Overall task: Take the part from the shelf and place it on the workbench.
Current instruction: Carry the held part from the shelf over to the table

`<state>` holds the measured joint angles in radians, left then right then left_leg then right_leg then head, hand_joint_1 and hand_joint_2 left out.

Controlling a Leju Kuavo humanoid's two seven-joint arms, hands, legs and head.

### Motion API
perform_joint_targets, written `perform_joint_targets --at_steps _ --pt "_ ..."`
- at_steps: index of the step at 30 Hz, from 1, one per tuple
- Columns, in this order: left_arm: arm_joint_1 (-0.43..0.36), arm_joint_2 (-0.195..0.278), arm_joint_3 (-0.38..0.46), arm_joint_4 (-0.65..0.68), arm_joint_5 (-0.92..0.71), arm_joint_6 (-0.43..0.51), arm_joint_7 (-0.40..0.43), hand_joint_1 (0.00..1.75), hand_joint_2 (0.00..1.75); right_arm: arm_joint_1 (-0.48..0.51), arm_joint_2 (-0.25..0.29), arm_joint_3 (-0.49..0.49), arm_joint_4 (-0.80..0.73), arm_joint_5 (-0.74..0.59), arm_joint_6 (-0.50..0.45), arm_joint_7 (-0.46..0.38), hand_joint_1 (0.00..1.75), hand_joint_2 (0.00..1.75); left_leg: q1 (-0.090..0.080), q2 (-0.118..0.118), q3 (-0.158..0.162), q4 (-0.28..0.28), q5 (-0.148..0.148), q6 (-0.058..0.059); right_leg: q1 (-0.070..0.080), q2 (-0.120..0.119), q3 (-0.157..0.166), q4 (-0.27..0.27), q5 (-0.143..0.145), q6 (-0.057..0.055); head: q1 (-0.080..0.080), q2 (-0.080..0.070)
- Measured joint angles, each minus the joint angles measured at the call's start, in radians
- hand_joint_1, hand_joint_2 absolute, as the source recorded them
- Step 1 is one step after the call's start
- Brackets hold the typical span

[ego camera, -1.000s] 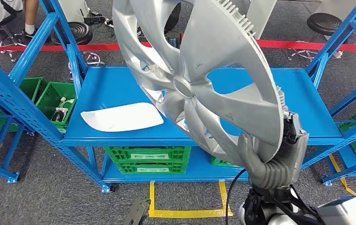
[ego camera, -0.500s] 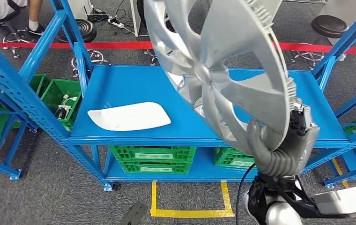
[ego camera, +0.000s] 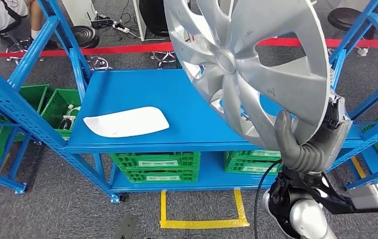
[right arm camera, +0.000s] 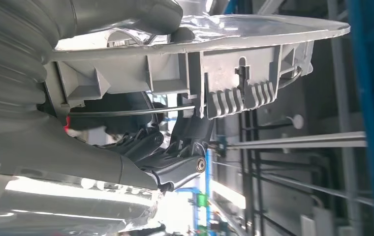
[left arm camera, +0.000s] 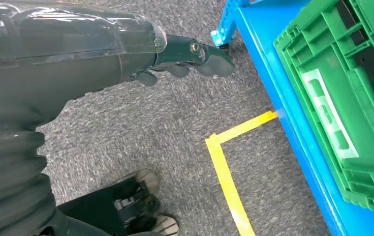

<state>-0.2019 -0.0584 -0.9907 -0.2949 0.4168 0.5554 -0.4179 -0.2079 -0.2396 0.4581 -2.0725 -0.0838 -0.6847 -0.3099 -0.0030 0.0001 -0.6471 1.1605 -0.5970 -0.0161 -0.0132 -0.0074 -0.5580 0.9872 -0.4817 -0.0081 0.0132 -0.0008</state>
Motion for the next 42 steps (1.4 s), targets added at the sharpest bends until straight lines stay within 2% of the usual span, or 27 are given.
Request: perform_joint_targets --at_steps 2,3,4,6,8,11,12,14,16,17,18,19,20,22,23,25,27,28,30,32,33,34,36,37,39,40,42 --pt "0.000 0.001 0.006 0.000 0.003 0.006 -0.004 0.00 1.75 -0.007 0.000 -0.011 -0.001 0.019 0.000 0.010 1.75 1.75 0.008 -0.001 -0.033 0.112 -0.057 -0.010 0.000 -0.003 -0.012 0.003 0.007 0.001 -0.009 0.000" --pt "-0.001 0.001 0.009 0.000 0.003 0.010 -0.005 0.00 1.75 -0.010 0.000 -0.016 -0.002 0.026 0.000 0.016 1.75 1.75 0.012 -0.001 -0.031 0.128 -0.057 -0.015 -0.001 -0.004 -0.019 0.006 0.011 0.003 -0.011 0.000" --pt "-0.002 0.001 0.012 0.000 0.002 0.013 -0.004 0.00 1.75 -0.013 0.000 -0.022 -0.003 0.031 0.000 0.021 1.75 1.75 0.016 0.000 -0.012 0.108 -0.040 -0.019 -0.003 -0.005 -0.027 0.010 0.015 0.005 -0.013 0.000" --pt "-0.006 0.002 0.018 0.000 0.002 0.014 -0.003 0.00 1.75 -0.021 0.000 -0.034 -0.009 0.036 0.000 0.029 1.75 1.75 0.024 0.001 0.069 -0.015 0.010 -0.028 -0.008 -0.004 -0.043 0.023 0.020 0.014 -0.017 0.000" --pt "-0.012 0.001 0.021 0.000 0.000 0.012 0.002 0.00 1.75 -0.028 -0.001 -0.044 -0.017 0.042 0.000 0.033 1.75 1.75 0.024 -0.001 0.123 -0.109 0.033 -0.025 -0.009 -0.004 -0.056 0.035 0.026 0.027 -0.022 0.000" --pt "-0.011 0.001 0.021 0.001 -0.014 0.000 0.018 0.00 1.75 -0.033 -0.002 -0.059 -0.025 0.044 0.000 0.040 1.75 1.75 0.020 -0.003 0.116 -0.123 0.044 -0.002 -0.009 -0.002 -0.065 0.035 0.042 0.047 -0.023 0.000" --pt "-0.010 0.000 0.021 0.001 -0.021 -0.005 0.022 0.00 1.75 -0.033 -0.002 -0.062 -0.026 0.042 0.000 0.041 1.75 1.75 0.020 -0.003 0.109 -0.124 0.051 0.008 -0.011 -0.001 -0.070 0.039 0.036 0.052 -0.022 0.000" --pt "-0.008 -0.001 0.021 0.003 -0.028 -0.010 0.026 0.00 1.75 -0.030 -0.003 -0.064 -0.026 0.041 0.000 0.041 1.75 1.75 0.020 -0.002 0.090 -0.126 0.068 0.029 -0.012 0.000 -0.091 0.096 -0.027 0.059 -0.013 0.000" --pt "-0.005 -0.003 0.021 0.005 -0.031 -0.011 0.027 0.00 1.75 -0.027 -0.003 -0.064 -0.026 0.041 0.000 0.041 1.75 1.75 0.014 -0.002 0.067 -0.125 0.087 0.041 -0.012 0.001 -0.121 0.222 -0.124 0.061 0.001 0.000" --pt "-0.004 -0.004 0.021 0.006 -0.031 -0.011 0.027 0.00 1.75 -0.026 -0.003 -0.064 -0.025 0.041 0.000 0.041 1.75 1.75 0.009 -0.002 0.055 -0.125 0.096 0.043 -0.011 0.002 -0.129 0.280 -0.155 0.060 0.007 0.000" --pt "-0.002 -0.004 0.021 0.007 -0.031 -0.011 0.028 0.00 1.75 -0.024 -0.003 -0.064 -0.025 0.041 0.000 0.041 1.75 1.75 0.004 -0.002 0.044 -0.124 0.105 0.045 -0.009 0.002 -0.126 0.312 -0.163 0.056 0.012 0.000" --pt "-0.001 -0.004 0.021 0.008 -0.031 -0.011 0.028 0.00 1.75 -0.023 -0.003 -0.064 -0.025 0.041 0.000 0.041 1.75 1.75 -0.001 -0.002 0.033 -0.124 0.114 0.047 -0.006 0.002 -0.107 0.309 -0.152 0.049 0.016 0.000" --pt "0.000 -0.004 0.021 0.008 -0.032 -0.011 0.029 0.00 1.75 -0.022 -0.003 -0.064 -0.025 0.041 0.000 0.041 1.75 1.75 -0.006 -0.002 0.023 -0.124 0.122 0.048 -0.001 0.003 -0.072 0.269 -0.128 0.038 0.019 0.000" --pt "0.000 -0.006 0.021 0.008 -0.035 -0.012 0.034 0.00 1.75 -0.024 -0.003 -0.064 -0.026 0.041 0.000 0.041 1.75 1.75 -0.015 -0.002 0.007 -0.124 0.139 0.048 0.017 0.006 0.025 0.127 -0.088 0.004 0.021 0.000" --pt "0.000 -0.008 0.021 0.009 -0.037 -0.013 0.038 0.00 1.75 -0.024 -0.003 -0.064 -0.026 0.041 0.000 0.041 1.75 1.75 -0.016 -0.001 0.001 -0.124 0.147 0.046 0.025 0.007 0.064 0.062 -0.083 -0.010 0.020 0.000" --pt "0.004 -0.011 0.021 0.009 -0.042 -0.019 0.050 0.00 1.75 -0.019 -0.003 -0.065 -0.028 0.043 0.000 0.040 1.75 1.75 -0.014 0.001 -0.009 -0.125 0.165 0.036 0.035 0.007 0.096 -0.003 -0.085 -0.024 0.019 0.000" --pt "0.014 -0.012 0.021 0.011 -0.060 -0.030 0.069 0.00 1.75 -0.007 -0.003 -0.065 -0.029 0.042 0.000 0.036 1.75 1.75 -0.012 0.002 -0.016 -0.128 0.174 0.026 0.035 0.004 0.090 -0.020 -0.066 -0.022 0.023 0.000" --pt "0.021 -0.011 0.020 0.012 -0.076 -0.038 0.084 0.00 1.75 -0.001 -0.003 -0.064 -0.029 0.041 0.000 0.034 1.75 1.75 -0.012 0.002 -0.023 -0.120 0.158 0.020 0.032 0.002 0.085 -0.030 -0.052 -0.023 0.024 0.000" --pt "0.035 -0.007 0.017 0.017 -0.111 -0.054 0.123 0.00 1.75 0.008 -0.002 -0.061 -0.029 0.034 0.000 0.031 1.75 1.75 -0.007 -0.001 -0.045 -0.052 0.074 0.008 0.023 -0.003 0.065 -0.043 -0.025 -0.022 0.015 0.000" --pt "0.049 0.001 0.012 0.022 -0.137 -0.067 0.170 0.00 1.75 0.011 0.001 -0.058 -0.028 0.030 0.001 0.031 1.75 1.75 0.003 -0.002 -0.068 0.064 -0.008 -0.008 0.020 -0.004 0.034 -0.038 -0.004 -0.021 0.003 0.000" --pt "0.056 0.007 0.009 0.025 -0.146 -0.072 0.194 0.00 1.75 0.011 0.003 -0.056 -0.026 0.029 0.001 0.030 1.75 1.75 0.009 -0.002 -0.069 0.109 -0.015 -0.015 0.018 -0.006 0.016 -0.032 0.005 -0.018 0.000 0.000" --pt "0.062 0.014 0.005 0.028 -0.151 -0.075 0.216 0.00 1.75 0.009 0.005 -0.053 -0.024 0.027 0.001 0.030 1.75 1.75 0.013 -0.002 -0.059 0.129 0.001 -0.023 0.015 -0.007 -0.003 -0.024 0.014 -0.014 -0.003 0.000" --pt "0.069 0.028 -0.002 0.033 -0.154 -0.080 0.261 0.00 1.75 0.003 0.011 -0.048 -0.019 0.015 0.001 0.025 1.75 1.75 0.023 0.000 0.006 0.079 0.058 -0.036 0.008 -0.009 -0.043 0.000 0.027 -0.003 -0.007 0.000" --pt "0.070 0.035 -0.005 0.035 -0.152 -0.082 0.282 0.00 1.75 -0.002 0.014 -0.045 -0.017 0.004 0.001 0.020 1.75 1.75 0.025 0.001 0.055 0.017 0.061 -0.042 0.006 -0.009 -0.062 0.014 0.031 0.003 -0.011 0.000" --pt "0.070 0.047 -0.007 0.039 -0.150 -0.092 0.316 0.00 1.75 -0.014 0.016 -0.039 -0.014 -0.012 0.001 0.010 1.75 1.75 0.025 0.001 0.126 -0.093 0.031 -0.033 0.005 -0.011 -0.086 0.038 0.039 0.015 -0.014 0.000" --pt "0.071 0.051 -0.009 0.041 -0.152 -0.098 0.330 0.00 1.75 -0.020 0.016 -0.036 -0.013 -0.016 0.001 0.005 1.75 1.75 0.021 0.000 0.137 -0.120 0.015 -0.023 0.005 -0.012 -0.092 0.043 0.045 0.021 -0.014 0.000" --pt "0.075 0.056 -0.018 0.044 -0.163 -0.112 0.351 0.00 1.75 -0.031 0.017 -0.031 -0.011 -0.020 0.001 -0.002 1.75 1.75 0.018 0.000 0.127 -0.127 0.023 0.005 0.001 -0.012 -0.097 0.044 0.056 0.033 -0.011 0.000"
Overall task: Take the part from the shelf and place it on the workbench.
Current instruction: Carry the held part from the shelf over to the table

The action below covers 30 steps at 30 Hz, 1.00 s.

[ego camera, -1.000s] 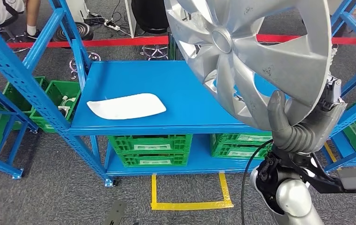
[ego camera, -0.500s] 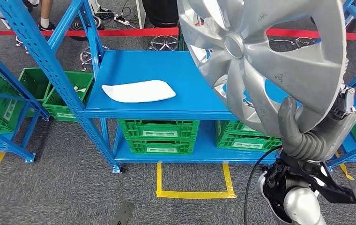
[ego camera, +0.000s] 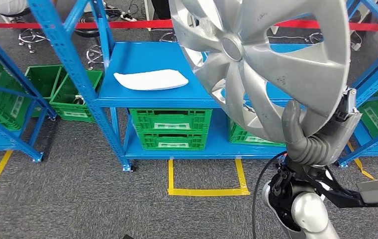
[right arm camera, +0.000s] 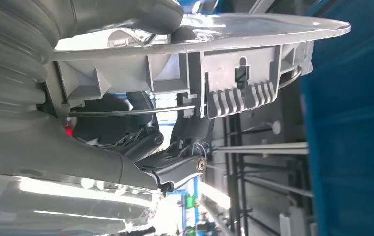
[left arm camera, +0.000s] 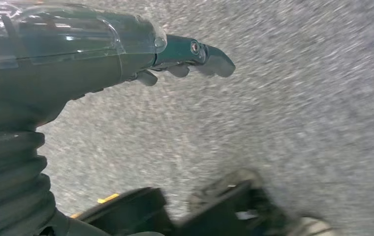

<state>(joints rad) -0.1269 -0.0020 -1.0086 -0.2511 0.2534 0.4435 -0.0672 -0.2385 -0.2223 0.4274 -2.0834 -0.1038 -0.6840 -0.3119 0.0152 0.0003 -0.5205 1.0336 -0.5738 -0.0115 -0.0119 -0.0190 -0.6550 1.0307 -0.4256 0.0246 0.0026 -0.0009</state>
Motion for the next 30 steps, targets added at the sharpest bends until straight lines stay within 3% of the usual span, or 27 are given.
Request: perform_joint_targets --at_steps 1,2,5,6,7,8,10,12,14,16,17,20,21,22,23,25,27,28,30 --pt "0.002 0.002 -0.006 0.001 -0.004 -0.004 0.008 0.00 1.75 -0.003 0.001 0.003 0.001 -0.001 0.000 -0.002 1.75 1.75 0.000 0.001 -0.008 0.000 0.010 0.011 -0.002 0.002 -0.004 0.006 -0.013 0.005 0.002 0.000" --pt "0.002 0.002 -0.010 0.003 -0.008 -0.006 0.014 0.00 1.75 -0.005 0.002 0.006 0.003 -0.003 0.000 -0.003 1.75 1.75 0.001 0.001 -0.018 -0.001 0.021 0.020 -0.003 0.005 -0.011 0.029 -0.047 0.010 0.005 0.000" --pt "0.003 0.004 -0.018 0.005 -0.013 -0.007 0.024 0.00 1.75 -0.008 0.003 0.015 0.008 -0.004 0.000 -0.010 1.75 1.75 -0.002 0.002 -0.060 -0.001 0.058 0.034 -0.004 0.010 -0.034 0.191 -0.199 0.018 0.021 0.000" --pt "0.003 0.004 -0.021 0.006 -0.015 -0.007 0.026 0.00 1.75 -0.009 0.003 0.018 0.010 -0.006 0.000 -0.013 1.75 1.75 -0.005 0.003 -0.075 0.000 0.069 0.036 -0.003 0.010 -0.033 0.240 -0.219 0.017 0.026 0.000" --pt "0.003 0.005 -0.024 0.007 -0.016 -0.007 0.028 0.00 1.75 -0.010 0.003 0.022 0.012 -0.007 0.000 -0.015 1.75 1.75 -0.009 0.005 -0.090 0.001 0.081 0.036 -0.002 0.011 -0.023 0.264 -0.216 0.014 0.031 0.000" --pt "0.004 0.006 -0.028 0.008 -0.016 -0.007 0.029 0.00 1.75 -0.010 0.003 0.026 0.013 -0.008 0.000 -0.017 1.75 1.75 -0.013 0.007 -0.105 0.001 0.092 0.037 0.000 0.012 0.002 0.256 -0.194 0.007 0.034 0.000" --pt "0.004 0.006 -0.035 0.009 -0.017 -0.007 0.029 0.00 1.75 -0.013 0.003 0.031 0.014 -0.010 0.000 -0.017 1.75 1.75 -0.020 0.011 -0.128 0.001 0.114 0.037 0.011 0.015 0.094 0.148 -0.148 -0.018 0.038 0.000" --pt "0.003 0.004 -0.039 0.010 -0.017 -0.007 0.029 0.00 1.75 -0.020 0.004 0.037 0.013 -0.010 0.000 -0.017 1.75 1.75 -0.026 0.016 -0.143 0.001 0.133 0.032 0.025 0.018 0.196 -0.003 -0.149 -0.041 0.037 0.000" --pt "0.003 0.003 -0.040 0.011 -0.018 -0.007 0.029 0.00 1.75 -0.025 0.004 0.042 0.013 -0.010 0.000 -0.019 1.75 1.75 -0.026 0.022 -0.151 -0.004 0.155 0.023 0.034 0.020 0.233 -0.074 -0.157 -0.047 0.035 0.000" --pt "0.003 0.003 -0.041 0.013 -0.018 -0.007 0.030 0.00 1.75 -0.025 0.004 0.047 0.014 -0.010 0.000 -0.020 1.75 1.75 -0.022 0.021 -0.159 -0.004 0.157 0.012 0.033 0.018 0.222 -0.087 -0.133 -0.049 0.036 0.000" --pt "0.003 0.004 -0.041 0.013 -0.018 -0.007 0.030 0.00 1.75 -0.025 0.004 0.049 0.015 -0.010 0.000 -0.020 1.75 1.75 -0.021 0.016 -0.166 0.010 0.132 0.006 0.031 0.015 0.213 -0.092 -0.119 -0.053 0.035 0.000" --pt "0.002 0.006 -0.042 0.014 -0.020 -0.006 0.034 0.00 1.75 -0.025 0.006 0.053 0.019 -0.011 0.000 -0.020 1.75 1.75 -0.015 -0.001 -0.198 0.158 -0.016 -0.011 0.027 0.007 0.168 -0.090 -0.082 -0.061 0.018 0.000" --pt "0.001 0.006 -0.044 0.014 -0.021 -0.003 0.039 0.00 1.75 -0.025 0.007 0.054 0.020 -0.011 0.000 -0.021 1.75 1.75 -0.013 -0.002 -0.204 0.217 -0.040 -0.016 0.027 0.005 0.149 -0.084 -0.071 -0.059 0.013 0.000" --pt "0.001 0.006 -0.047 0.014 -0.023 0.001 0.045 0.00 1.75 -0.025 0.008 0.055 0.021 -0.012 0.000 -0.022 1.75 1.75 -0.011 -0.002 -0.201 0.257 -0.037 -0.020 0.026 0.004 0.128 -0.077 -0.061 -0.057 0.010 0.000" --pt "0.001 0.007 -0.050 0.014 -0.026 0.007 0.053 0.00 1.75 -0.025 0.008 0.055 0.022 -0.013 0.000 -0.023 1.75 1.75 -0.009 -0.002 -0.186 0.271 -0.012 -0.024 0.025 0.002 0.107 -0.068 -0.051 -0.055 0.008 0.000" --pt "0.001 0.008 -0.056 0.014 -0.032 0.017 0.066 0.00 1.75 -0.026 0.008 0.057 0.021 -0.014 0.000 -0.026 1.75 1.75 -0.003 0.000 -0.109 0.207 0.038 -0.030 0.021 0.000 0.065 -0.044 -0.038 -0.046 0.003 0.000" --pt "0.000 0.010 -0.061 0.015 -0.038 0.025 0.075 0.00 1.75 -0.028 0.008 0.058 0.020 -0.014 0.000 -0.032 1.75 1.75 0.000 0.000 -0.006 0.072 0.020 -0.027 0.021 -0.001 0.033 -0.016 -0.029 -0.035 -0.002 0.000" --pt "0.000 0.011 -0.063 0.015 -0.040 0.027 0.077 0.00 1.75 -0.029 0.008 0.059 0.019 -0.014 0.000 -0.036 1.75 1.75 0.000 0.000 0.024 0.023 -0.001 -0.022 0.021 -0.002 0.023 -0.006 -0.023 -0.030 -0.004 0.000" --pt "0.001 0.014 -0.065 0.015 -0.041 0.031 0.079 0.00 1.75 -0.034 0.008 0.063 0.019 -0.014 0.000 -0.043 1.75 1.75 -0.003 -0.002 0.031 -0.011 -0.014 -0.003 0.021 -0.003 0.011 -0.001 -0.007 -0.020 -0.002 0.000"
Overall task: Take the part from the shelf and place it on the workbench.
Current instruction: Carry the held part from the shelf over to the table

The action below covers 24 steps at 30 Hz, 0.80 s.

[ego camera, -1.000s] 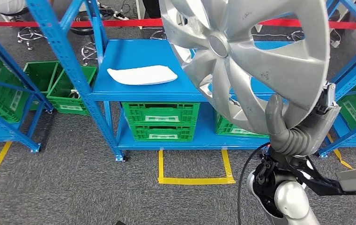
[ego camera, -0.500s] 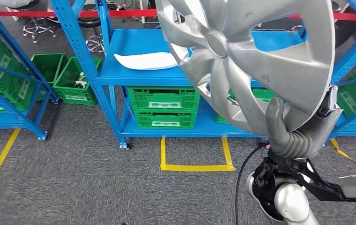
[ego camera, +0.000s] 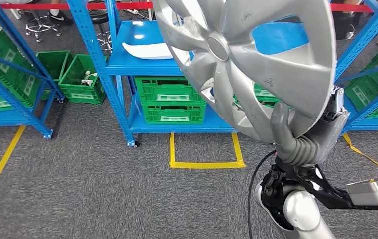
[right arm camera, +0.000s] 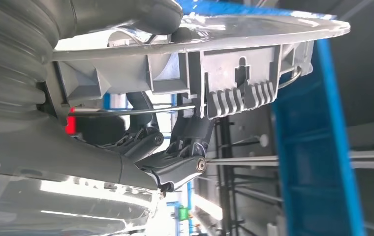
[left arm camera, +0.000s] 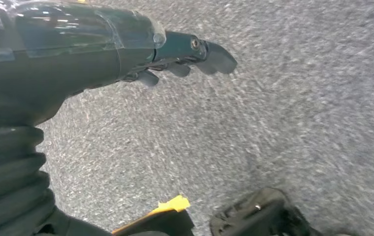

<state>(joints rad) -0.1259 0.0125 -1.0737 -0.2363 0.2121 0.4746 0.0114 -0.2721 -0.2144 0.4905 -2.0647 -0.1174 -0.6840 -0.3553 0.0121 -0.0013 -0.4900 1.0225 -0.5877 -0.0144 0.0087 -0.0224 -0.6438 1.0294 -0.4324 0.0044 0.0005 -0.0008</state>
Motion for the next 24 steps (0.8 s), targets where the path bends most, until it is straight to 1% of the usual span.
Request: perform_joint_targets --at_steps 1,2,3,4,5,6,7,8,9,10,11,12,13,14,15,16,17,18,19,20,21,22,23,24 --pt "0.001 0.002 -0.002 0.000 0.000 0.000 0.000 0.00 1.75 -0.001 0.000 0.002 0.000 0.000 0.000 -0.004 1.75 1.75 0.000 0.000 -0.008 -0.001 0.008 0.010 -0.001 0.002 -0.006 0.003 -0.002 0.005 -0.001 0.000" --pt "0.002 0.004 -0.003 0.001 -0.001 0.000 0.001 0.00 1.75 -0.002 0.000 0.005 0.000 0.001 0.000 -0.006 1.75 1.75 0.002 0.001 -0.017 -0.002 0.019 0.020 -0.004 0.005 -0.012 0.016 -0.023 0.012 0.001 0.000" --pt "0.002 0.006 -0.005 0.001 -0.003 0.000 0.001 0.00 1.75 -0.003 0.000 0.008 0.000 0.002 0.000 -0.008 1.75 1.75 0.004 0.002 -0.028 -0.004 0.031 0.029 -0.006 0.009 -0.021 0.048 -0.063 0.019 0.003 0.000" --pt "0.002 0.007 -0.007 0.001 -0.005 -0.001 0.002 0.00 1.75 -0.003 0.000 0.010 0.000 0.002 0.000 -0.008 1.75 1.75 0.004 0.002 -0.041 -0.003 0.043 0.034 -0.008 0.013 -0.032 0.097 -0.116 0.026 0.006 0.000" --pt "0.001 0.008 -0.007 0.001 -0.008 -0.001 0.003 0.00 1.75 -0.003 0.000 0.012 0.000 0.003 0.000 -0.008 1.75 1.75 0.004 0.003 -0.055 -0.003 0.055 0.036 -0.010 0.015 -0.040 0.158 -0.166 0.031 0.013 0.000" --pt "0.001 0.009 -0.008 0.002 -0.011 -0.002 0.005 0.00 1.75 -0.004 0.000 0.013 0.000 0.003 0.000 -0.008 1.75 1.75 0.003 0.003 -0.071 -0.002 0.067 0.037 -0.011 0.015 -0.045 0.218 -0.199 0.034 0.018 0.000" --pt "0.000 0.010 -0.009 0.002 -0.016 -0.002 0.007 0.00 1.75 -0.004 0.000 0.014 0.000 0.003 0.000 -0.008 1.75 1.75 0.003 0.004 -0.087 -0.001 0.080 0.037 -0.012 0.015 -0.040 0.257 -0.207 0.035 0.023 0.000" --pt "-0.001 0.010 -0.011 0.002 -0.020 -0.002 0.009 0.00 1.75 -0.004 0.000 0.015 0.000 0.003 0.000 -0.008 1.75 1.75 0.001 0.005 -0.103 -0.001 0.092 0.036 -0.012 0.015 -0.025 0.268 -0.194 0.034 0.028 0.000" --pt "-0.004 0.011 -0.015 0.002 -0.024 -0.003 0.012 0.00 1.75 -0.006 0.000 0.015 0.000 0.003 0.000 -0.008 1.75 1.75 0.000 0.006 -0.119 -0.001 0.104 0.035 -0.011 0.016 0.005 0.244 -0.167 0.029 0.033 0.000" --pt "-0.007 0.011 -0.019 0.002 -0.028 -0.003 0.015 0.00 1.75 -0.008 0.000 0.016 0.000 0.003 0.000 -0.007 1.75 1.75 -0.002 0.006 -0.131 -0.001 0.115 0.034 -0.010 0.017 0.049 0.190 -0.140 0.022 0.037 0.000" --pt "-0.010 0.010 -0.022 0.002 -0.031 -0.003 0.018 0.00 1.75 -0.012 0.000 0.017 0.000 0.002 0.000 -0.007 1.75 1.75 -0.005 0.007 -0.141 -0.001 0.125 0.032 -0.006 0.020 0.105 0.115 -0.125 0.013 0.039 0.000" --pt "-0.014 0.010 -0.024 0.001 -0.034 -0.004 0.020 0.00 1.75 -0.018 0.000 0.019 0.000 0.002 0.000 -0.007 1.75 1.75 -0.007 0.008 -0.149 0.000 0.136 0.028 -0.003 0.022 0.157 0.035 -0.123 0.003 0.041 0.000" --pt "-0.016 0.009 -0.026 0.001 -0.036 -0.004 0.021 0.00 1.75 -0.023 0.000 0.021 -0.001 0.002 0.000 -0.006 1.75 1.75 -0.008 0.010 -0.156 -0.001 0.148 0.024 0.001 0.024 0.194 -0.026 -0.128 -0.005 0.040 0.000" --pt "-0.018 0.009 -0.027 0.000 -0.037 -0.004 0.022 0.00 1.75 -0.028 0.000 0.023 -0.001 0.001 0.000 -0.006 1.75 1.75 -0.009 0.013 -0.162 -0.003 0.160 0.018 0.004 0.026 0.213 -0.064 -0.133 -0.010 0.038 0.000" --pt "-0.020 0.010 -0.029 0.000 -0.037 -0.004 0.022 0.00 1.75 -0.030 0.000 0.026 -0.001 0.000 0.000 -0.006 1.75 1.75 -0.009 0.015 -0.167 -0.007 0.173 0.012 0.005 0.025 0.213 -0.082 -0.131 -0.013 0.037 0.000" --pt "-0.021 0.011 -0.031 -0.001 -0.038 -0.004 0.023 0.00 1.75 -0.031 0.000 0.029 -0.001 -0.001 0.000 -0.006 1.75 1.75 -0.008 0.015 -0.173 -0.008 0.177 0.006 0.004 0.022 0.205 -0.087 -0.121 -0.015 0.036 0.000" --pt "-0.022 0.012 -0.033 -0.001 -0.039 -0.004 0.024 0.00 1.75 -0.031 0.000 0.031 0.000 -0.002 0.000 -0.006 1.75 1.75 -0.008 0.014 -0.180 -0.001 0.163 0.001 0.002 0.019 0.197 -0.092 -0.110 -0.019 0.034 0.000" --pt "-0.023 0.013 -0.035 -0.001 -0.039 -0.005 0.025 0.00 1.75 -0.032 -0.001 0.033 0.001 -0.004 0.000 -0.006 1.75 1.75 -0.007 0.011 -0.190 0.024 0.130 -0.004 0.000 0.016 0.187 -0.096 -0.097 -0.025 0.029 0.000" --pt "-0.025 0.014 -0.037 -0.001 -0.041 -0.005 0.026 0.00 1.75 -0.032 -0.001 0.034 0.002 -0.006 0.001 -0.006 1.75 1.75 -0.005 0.007 -0.204 0.071 0.079 -0.008 -0.001 0.013 0.175 -0.096 -0.085 -0.030 0.021 0.000" --pt "-0.027 0.015 -0.039 -0.001 -0.042 -0.007 0.027 0.00 1.75 -0.032 -0.001 0.036 0.003 -0.007 0.001 -0.006 1.75 1.75 -0.004 0.003 -0.218 0.132 0.026 -0.012 0.000 0.012 0.159 -0.093 -0.074 -0.034 0.011 0.000" --pt "-0.030 0.015 -0.040 -0.001 -0.044 -0.009 0.029 0.00 1.75 -0.033 -0.001 0.037 0.003 -0.008 0.002 -0.006 1.75 1.75 -0.004 0.001 -0.230 0.200 -0.012 -0.015 0.001 0.010 0.143 -0.088 -0.065 -0.037 0.003 0.000" --pt "-0.031 0.015 -0.041 -0.001 -0.046 -0.011 0.030 0.00 1.75 -0.033 -0.001 0.039 0.003 -0.008 0.002 -0.006 1.75 1.75 -0.004 0.000 -0.235 0.252 -0.027 -0.016 0.002 0.008 0.125 -0.082 -0.055 -0.037 -0.003 0.000" --pt "-0.032 0.015 -0.043 -0.001 -0.048 -0.013 0.031 0.00 1.75 -0.033 0.000 0.040 0.003 -0.008 0.002 -0.006 1.75 1.75 -0.004 0.000 -0.227 0.278 -0.017 -0.017 0.004 0.007 0.106 -0.074 -0.047 -0.036 -0.007 0.000" --pt "-0.033 0.015 -0.045 -0.001 -0.050 -0.014 0.032 0.00 1.75 -0.033 0.000 0.041 0.003 -0.008 0.003 -0.006 1.75 1.75 -0.004 0.000 -0.203 0.272 0.008 -0.016 0.004 0.006 0.087 -0.065 -0.040 -0.035 -0.011 0.000"
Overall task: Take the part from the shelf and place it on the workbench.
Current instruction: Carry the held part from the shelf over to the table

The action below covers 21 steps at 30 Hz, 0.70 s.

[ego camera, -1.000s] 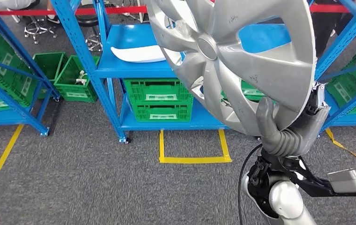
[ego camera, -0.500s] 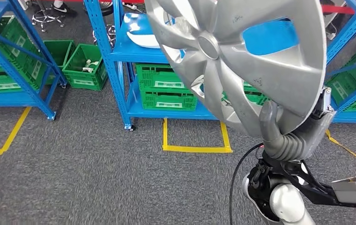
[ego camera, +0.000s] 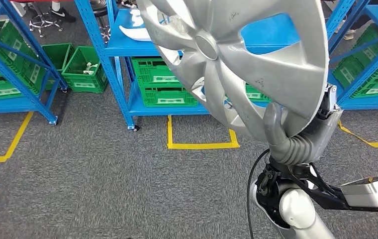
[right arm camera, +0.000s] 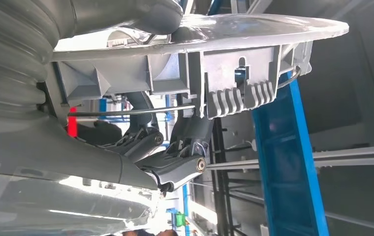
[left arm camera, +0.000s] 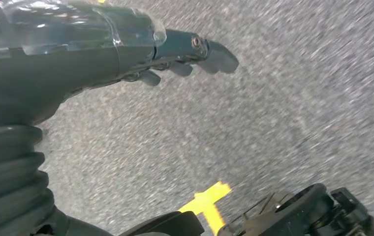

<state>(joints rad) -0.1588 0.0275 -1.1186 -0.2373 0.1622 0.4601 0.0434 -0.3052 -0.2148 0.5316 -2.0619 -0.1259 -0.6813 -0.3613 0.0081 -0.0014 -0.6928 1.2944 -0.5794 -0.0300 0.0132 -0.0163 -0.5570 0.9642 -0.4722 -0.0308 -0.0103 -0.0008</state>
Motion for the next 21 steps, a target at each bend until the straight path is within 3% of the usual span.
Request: perform_joint_targets --at_steps 2,4,5,7,8,10,12,13,14,15,17,19,21 --pt "-0.001 0.001 -0.004 0.000 -0.003 -0.001 0.001 0.00 1.75 -0.002 0.000 0.002 0.000 0.000 0.001 0.000 1.75 1.75 -0.002 0.000 0.094 -0.100 0.039 0.008 0.002 -0.001 -0.035 0.021 0.011 0.005 -0.006 0.000" --pt "-0.004 0.002 -0.005 0.000 -0.006 -0.002 0.002 0.00 1.75 -0.006 0.000 0.004 0.000 0.000 0.003 0.000 1.75 1.75 -0.007 0.001 0.185 -0.228 0.026 0.019 0.003 -0.002 -0.058 0.040 0.021 0.012 -0.010 0.000" --pt "-0.006 0.003 -0.006 0.000 -0.007 -0.002 0.002 0.00 1.75 -0.008 0.000 0.005 0.000 0.000 0.003 0.000 1.75 1.75 -0.009 0.000 0.208 -0.265 0.016 0.023 0.003 -0.004 -0.065 0.045 0.028 0.016 -0.011 0.000" --pt "-0.007 0.003 -0.006 0.000 -0.008 -0.002 0.003 0.00 1.75 -0.010 0.000 0.008 0.000 0.000 0.003 0.000 1.75 1.75 -0.008 0.000 0.206 -0.291 0.019 0.031 0.001 -0.005 -0.077 0.046 0.041 0.025 -0.015 0.000" --pt "-0.008 0.003 -0.006 0.000 -0.008 -0.003 0.004 0.00 1.75 -0.011 -0.001 0.011 0.000 0.000 0.003 0.000 1.75 1.75 -0.005 0.000 0.199 -0.298 0.028 0.038 0.000 -0.001 -0.085 0.052 0.032 0.032 -0.015 0.000" --pt "-0.008 0.003 -0.009 0.000 -0.009 -0.004 0.005 0.00 1.75 -0.013 -0.001 0.015 0.001 -0.001 0.003 0.000 1.75 1.75 0.002 0.001 0.180 -0.308 0.047 0.050 -0.006 0.008 -0.107 0.111 -0.036 0.048 -0.012 0.000" --pt "-0.008 0.002 -0.011 0.000 -0.011 -0.005 0.004 0.00 1.75 -0.013 -0.001 0.020 0.003 -0.001 0.003 0.000 1.75 1.75 0.002 0.004 0.156 -0.307 0.068 0.055 -0.016 0.012 -0.127 0.230 -0.123 0.063 -0.005 0.000" --pt "-0.008 0.002 -0.012 0.000 -0.012 -0.006 0.004 0.00 1.75 -0.013 -0.001 0.021 0.005 -0.001 0.003 0.000 1.75 1.75 0.002 0.006 0.143 -0.305 0.078 0.054 -0.021 0.012 -0.129 0.282 -0.144 0.069 -0.005 0.000" --pt "-0.007 0.002 -0.012 0.000 -0.013 -0.008 0.004 0.00 1.75 -0.012 -0.001 0.022 0.007 -0.002 0.003 0.000 1.75 1.75 0.002 0.008 0.130 -0.303 0.087 0.052 -0.025 0.012 -0.121 0.307 -0.144 0.074 -0.005 0.000" --pt "-0.007 0.002 -0.013 0.000 -0.014 -0.008 0.004 0.00 1.75 -0.012 -0.001 0.022 0.008 -0.002 0.002 0.000 1.75 1.75 0.003 0.009 0.116 -0.300 0.096 0.050 -0.029 0.012 -0.099 0.298 -0.125 0.077 -0.005 0.000" --pt "-0.007 0.002 -0.013 0.000 -0.015 -0.009 0.004 0.00 1.75 -0.012 -0.001 0.023 0.009 -0.001 0.003 -0.001 1.75 1.75 0.005 0.012 0.092 -0.295 0.110 0.041 -0.035 0.012 -0.016 0.186 -0.073 0.081 -0.003 0.000" --pt "-0.007 0.002 -0.013 0.000 -0.011 -0.011 0.007 0.00 1.75 -0.012 -0.001 0.025 0.008 0.007 0.007 -0.005 1.75 1.75 0.004 0.015 0.077 -0.293 0.123 0.029 -0.034 0.016 0.070 0.047 -0.064 0.075 0.000 0.000" --pt "-0.007 0.002 -0.014 0.000 -0.007 -0.014 0.013 0.00 1.75 -0.011 0.000 0.030 0.008 0.022 0.013 -0.012 1.75 1.75 0.004 0.019 0.069 -0.294 0.138 0.014 -0.028 0.020 0.097 -0.009 -0.074 0.060 0.000 0.000"
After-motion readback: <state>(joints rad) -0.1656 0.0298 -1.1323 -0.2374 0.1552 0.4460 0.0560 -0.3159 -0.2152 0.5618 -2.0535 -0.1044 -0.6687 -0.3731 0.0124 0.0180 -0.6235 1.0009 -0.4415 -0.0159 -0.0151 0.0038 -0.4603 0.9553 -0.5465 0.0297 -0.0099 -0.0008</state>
